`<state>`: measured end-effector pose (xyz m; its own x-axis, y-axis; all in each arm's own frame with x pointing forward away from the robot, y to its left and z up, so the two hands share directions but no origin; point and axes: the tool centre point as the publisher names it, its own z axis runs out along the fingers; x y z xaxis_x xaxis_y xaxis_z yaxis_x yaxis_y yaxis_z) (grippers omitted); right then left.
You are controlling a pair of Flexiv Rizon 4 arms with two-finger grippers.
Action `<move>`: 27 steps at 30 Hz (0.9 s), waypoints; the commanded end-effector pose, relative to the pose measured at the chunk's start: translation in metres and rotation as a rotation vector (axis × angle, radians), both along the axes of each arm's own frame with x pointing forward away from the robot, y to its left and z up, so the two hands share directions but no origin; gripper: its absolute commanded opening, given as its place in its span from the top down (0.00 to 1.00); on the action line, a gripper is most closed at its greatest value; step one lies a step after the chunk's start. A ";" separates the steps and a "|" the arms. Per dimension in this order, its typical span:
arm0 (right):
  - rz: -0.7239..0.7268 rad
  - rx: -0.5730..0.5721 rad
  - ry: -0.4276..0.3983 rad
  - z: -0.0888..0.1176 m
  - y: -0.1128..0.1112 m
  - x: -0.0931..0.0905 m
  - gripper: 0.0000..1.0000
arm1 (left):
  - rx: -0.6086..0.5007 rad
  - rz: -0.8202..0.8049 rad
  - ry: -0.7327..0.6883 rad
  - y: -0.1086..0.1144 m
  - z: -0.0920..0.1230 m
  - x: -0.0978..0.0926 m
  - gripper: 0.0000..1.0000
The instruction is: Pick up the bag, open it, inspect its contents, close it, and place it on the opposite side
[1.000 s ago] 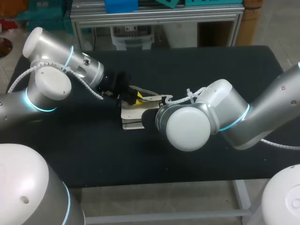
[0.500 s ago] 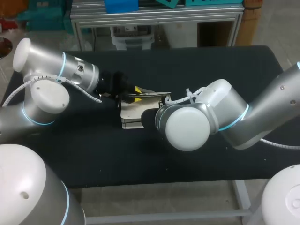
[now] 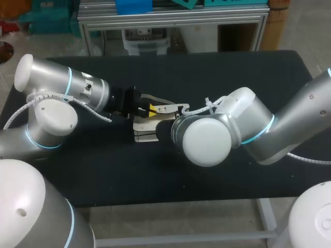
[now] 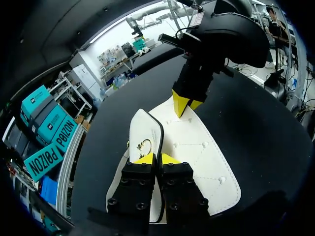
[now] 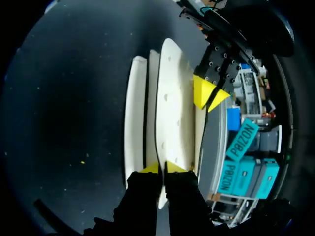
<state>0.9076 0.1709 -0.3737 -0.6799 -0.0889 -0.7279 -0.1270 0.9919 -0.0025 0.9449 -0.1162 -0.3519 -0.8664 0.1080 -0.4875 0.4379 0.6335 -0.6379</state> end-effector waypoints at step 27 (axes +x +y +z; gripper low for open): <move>0.006 0.030 -0.180 -0.004 -0.002 -0.001 1.00 | -0.033 -0.106 -0.099 0.003 0.000 -0.016 0.61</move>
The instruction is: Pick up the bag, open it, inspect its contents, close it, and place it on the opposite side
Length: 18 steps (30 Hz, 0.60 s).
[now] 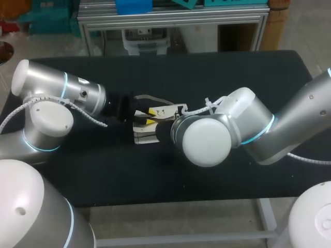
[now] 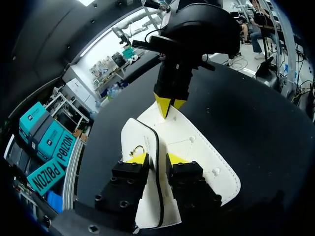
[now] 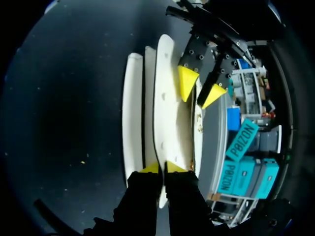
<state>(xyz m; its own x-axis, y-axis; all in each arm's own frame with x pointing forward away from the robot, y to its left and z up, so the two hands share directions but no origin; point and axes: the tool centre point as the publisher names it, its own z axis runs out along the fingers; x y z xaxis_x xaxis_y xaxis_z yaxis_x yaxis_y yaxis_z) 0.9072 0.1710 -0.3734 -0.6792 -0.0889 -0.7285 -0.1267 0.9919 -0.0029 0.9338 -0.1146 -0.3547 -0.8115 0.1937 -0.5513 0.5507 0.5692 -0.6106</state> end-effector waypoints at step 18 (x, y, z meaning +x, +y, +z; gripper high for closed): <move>0.007 0.030 -0.179 -0.004 -0.002 -0.001 1.00 | -0.016 0.062 -0.143 -0.004 -0.006 -0.006 1.00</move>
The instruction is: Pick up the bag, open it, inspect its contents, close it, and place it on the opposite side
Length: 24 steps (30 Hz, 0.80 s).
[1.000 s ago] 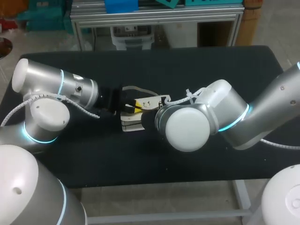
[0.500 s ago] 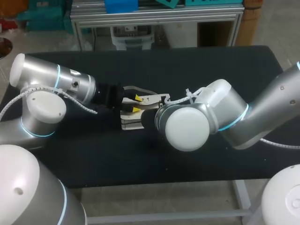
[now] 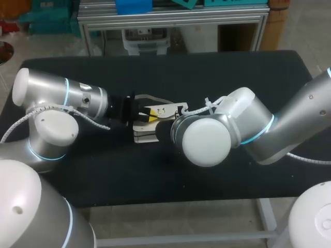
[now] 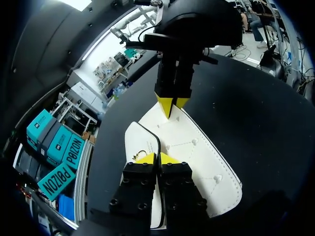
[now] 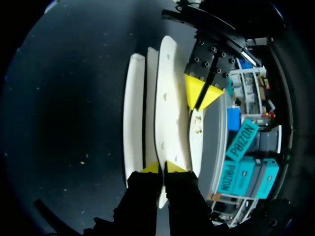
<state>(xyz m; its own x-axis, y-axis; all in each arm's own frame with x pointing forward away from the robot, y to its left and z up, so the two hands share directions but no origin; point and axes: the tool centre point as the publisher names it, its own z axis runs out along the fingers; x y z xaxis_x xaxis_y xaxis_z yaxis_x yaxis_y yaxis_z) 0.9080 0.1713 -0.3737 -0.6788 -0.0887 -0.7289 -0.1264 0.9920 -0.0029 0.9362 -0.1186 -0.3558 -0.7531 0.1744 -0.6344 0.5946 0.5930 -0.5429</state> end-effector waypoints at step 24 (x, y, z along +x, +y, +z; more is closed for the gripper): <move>0.007 0.030 -0.179 -0.004 -0.002 -0.002 1.00 | -0.065 0.085 -0.117 -0.002 -0.003 0.013 0.78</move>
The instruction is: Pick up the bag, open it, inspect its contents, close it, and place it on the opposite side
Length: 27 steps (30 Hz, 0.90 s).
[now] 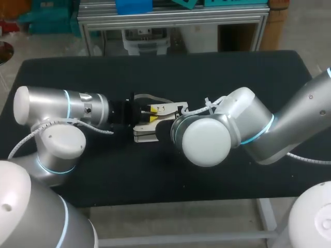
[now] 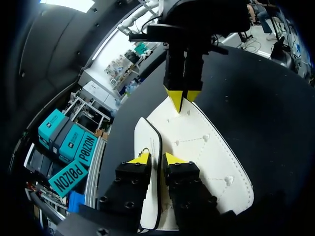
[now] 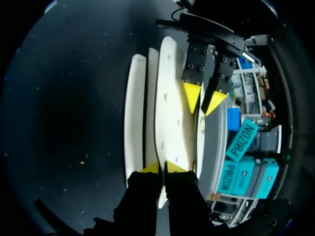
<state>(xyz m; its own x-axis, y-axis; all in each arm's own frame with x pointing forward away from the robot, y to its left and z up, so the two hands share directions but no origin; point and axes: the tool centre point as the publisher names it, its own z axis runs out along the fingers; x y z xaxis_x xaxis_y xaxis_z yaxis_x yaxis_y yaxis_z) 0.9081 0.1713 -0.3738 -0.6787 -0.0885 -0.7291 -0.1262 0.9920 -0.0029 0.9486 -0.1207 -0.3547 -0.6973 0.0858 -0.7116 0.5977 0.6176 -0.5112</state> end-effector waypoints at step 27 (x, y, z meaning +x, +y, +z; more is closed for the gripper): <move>0.007 0.030 -0.178 -0.004 -0.002 -0.002 1.00 | 0.004 -0.043 -0.066 0.019 -0.006 -0.027 1.00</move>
